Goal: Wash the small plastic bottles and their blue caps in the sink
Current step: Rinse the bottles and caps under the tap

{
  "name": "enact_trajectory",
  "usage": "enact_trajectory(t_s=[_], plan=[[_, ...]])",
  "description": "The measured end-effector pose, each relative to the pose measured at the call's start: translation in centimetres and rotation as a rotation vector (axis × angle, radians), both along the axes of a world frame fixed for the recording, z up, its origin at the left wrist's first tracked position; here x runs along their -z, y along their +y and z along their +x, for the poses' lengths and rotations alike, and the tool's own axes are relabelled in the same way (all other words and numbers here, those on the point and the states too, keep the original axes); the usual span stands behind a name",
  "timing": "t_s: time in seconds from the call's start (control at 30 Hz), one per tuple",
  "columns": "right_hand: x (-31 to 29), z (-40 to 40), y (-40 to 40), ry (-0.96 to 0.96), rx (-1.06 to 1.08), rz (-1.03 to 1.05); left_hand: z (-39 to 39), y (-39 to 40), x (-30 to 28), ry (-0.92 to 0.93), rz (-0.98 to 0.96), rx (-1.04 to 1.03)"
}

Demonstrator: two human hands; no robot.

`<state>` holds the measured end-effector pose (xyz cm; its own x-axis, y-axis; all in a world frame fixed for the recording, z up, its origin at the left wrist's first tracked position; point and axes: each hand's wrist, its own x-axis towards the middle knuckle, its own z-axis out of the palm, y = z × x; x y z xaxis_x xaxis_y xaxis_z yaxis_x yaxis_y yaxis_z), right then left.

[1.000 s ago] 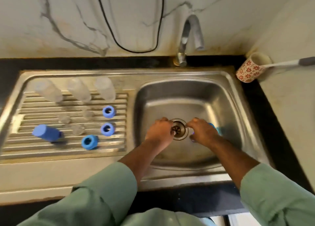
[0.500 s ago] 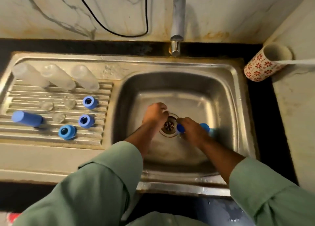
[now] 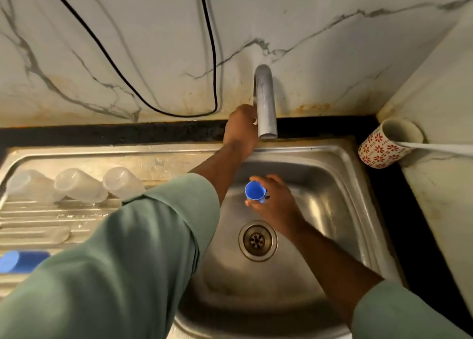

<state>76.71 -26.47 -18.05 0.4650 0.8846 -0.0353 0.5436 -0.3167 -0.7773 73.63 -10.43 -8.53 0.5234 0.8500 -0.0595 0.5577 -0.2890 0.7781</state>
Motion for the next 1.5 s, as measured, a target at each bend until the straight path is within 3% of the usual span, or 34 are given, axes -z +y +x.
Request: enact_trajectory(t_s=[0.1, 0.47, 0.6, 0.83, 0.9, 1.0, 1.03, 1.1, 1.2, 1.33, 1.43, 1.5], plan=[[-0.1, 0.0, 0.6, 0.015, 0.045, 0.003, -0.5, -0.4, -0.6, 0.059, 0.052, 0.055], [0.3, -0.9, 1.4, 0.276, 0.189, -0.108, -1.9, -0.4, -0.1, 0.05, -0.015, -0.061], [1.4, -0.9, 1.4, 0.247, 0.159, -0.211, -1.7, -0.3, -0.1, 0.103, 0.004, -0.06], [2.8, -0.5, 1.2, 0.513, 0.225, -0.143, -1.6, -0.1, -0.2, 0.098, 0.008, -0.088], [3.6, -0.7, 1.2, 0.815, 0.271, -0.163, -1.7, -0.2, -0.2, 0.118, 0.006, -0.093], [4.0, -0.1, 2.1, 1.431, 0.547, -0.08, -1.7, -0.3, -0.3, 0.125, 0.013, -0.102], [3.9, -0.2, 2.4, 1.563, 0.626, -0.089, -1.7, -0.5, -0.5, 0.132, 0.011, -0.101], [3.2, -0.5, 3.3, 1.631, 0.68, -0.162, -1.6, -0.5, -0.4, 0.116, -0.004, -0.116], [2.9, -1.7, 4.2, 1.391, 0.51, -0.341, -1.6, -0.5, -0.4, 0.106, 0.001, -0.115], [4.1, -0.5, 4.5, 0.781, 0.214, -0.338, -1.5, -0.6, -0.4, 0.128, 0.001, -0.099], [4.2, 1.0, 4.2, 0.355, -0.142, -0.523, -1.5, -0.5, -0.2, 0.132, -0.005, -0.117], [3.5, 2.0, 3.7, 0.374, -0.229, -0.499, -1.2, -0.5, -0.2, 0.128, -0.003, -0.121]])
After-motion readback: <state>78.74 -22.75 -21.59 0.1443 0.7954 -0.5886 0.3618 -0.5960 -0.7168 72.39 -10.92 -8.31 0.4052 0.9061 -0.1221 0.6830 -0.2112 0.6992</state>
